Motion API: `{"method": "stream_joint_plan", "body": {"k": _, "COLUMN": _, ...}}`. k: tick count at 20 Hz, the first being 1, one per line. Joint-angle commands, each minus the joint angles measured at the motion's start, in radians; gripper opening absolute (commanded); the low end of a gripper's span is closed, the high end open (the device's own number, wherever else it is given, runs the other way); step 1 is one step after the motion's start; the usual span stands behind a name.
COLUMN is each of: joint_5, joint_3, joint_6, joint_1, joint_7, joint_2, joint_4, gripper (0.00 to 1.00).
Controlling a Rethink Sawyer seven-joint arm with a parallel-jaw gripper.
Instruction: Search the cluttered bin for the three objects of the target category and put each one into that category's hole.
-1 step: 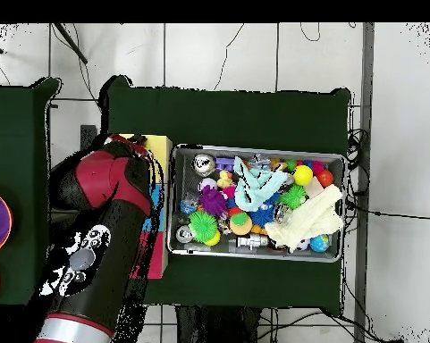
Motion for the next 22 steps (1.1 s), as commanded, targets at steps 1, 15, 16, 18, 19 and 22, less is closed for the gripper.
{"method": "stream_joint_plan", "body": {"k": 1, "joint_5": -0.036, "joint_3": 0.080, "joint_6": -0.040, "joint_1": -0.033, "joint_7": 0.098, "joint_2": 0.134, "joint_4": 0.057, "gripper": 0.00}}
{"method": "stream_joint_plan", "body": {"k": 15, "joint_5": -0.032, "joint_3": 0.235, "joint_6": 0.035, "joint_1": -0.116, "joint_7": 0.000, "joint_2": 0.014, "joint_4": 0.160, "gripper": 0.00}}
{"method": "stream_joint_plan", "body": {"k": 16, "joint_5": -0.033, "joint_3": 0.261, "joint_6": 0.049, "joint_1": -0.132, "joint_7": -0.021, "joint_2": -0.013, "joint_4": 0.184, "gripper": 0.00}}
{"method": "stream_joint_plan", "body": {"k": 18, "joint_5": -0.038, "joint_3": 0.288, "joint_6": 0.058, "joint_1": -0.148, "joint_7": -0.039, "joint_2": -0.040, "joint_4": 0.210, "gripper": 0.00}}
{"method": "stream_joint_plan", "body": {"k": 19, "joint_5": -0.043, "joint_3": 0.296, "joint_6": 0.060, "joint_1": -0.153, "joint_7": -0.039, "joint_2": -0.047, "joint_4": 0.215, "gripper": 0.00}}
{"method": "stream_joint_plan", "body": {"k": 22, "joint_5": -0.050, "joint_3": 0.315, "joint_6": 0.076, "joint_1": -0.166, "joint_7": -0.044, "joint_2": -0.057, "joint_4": 0.222, "gripper": 0.00}}
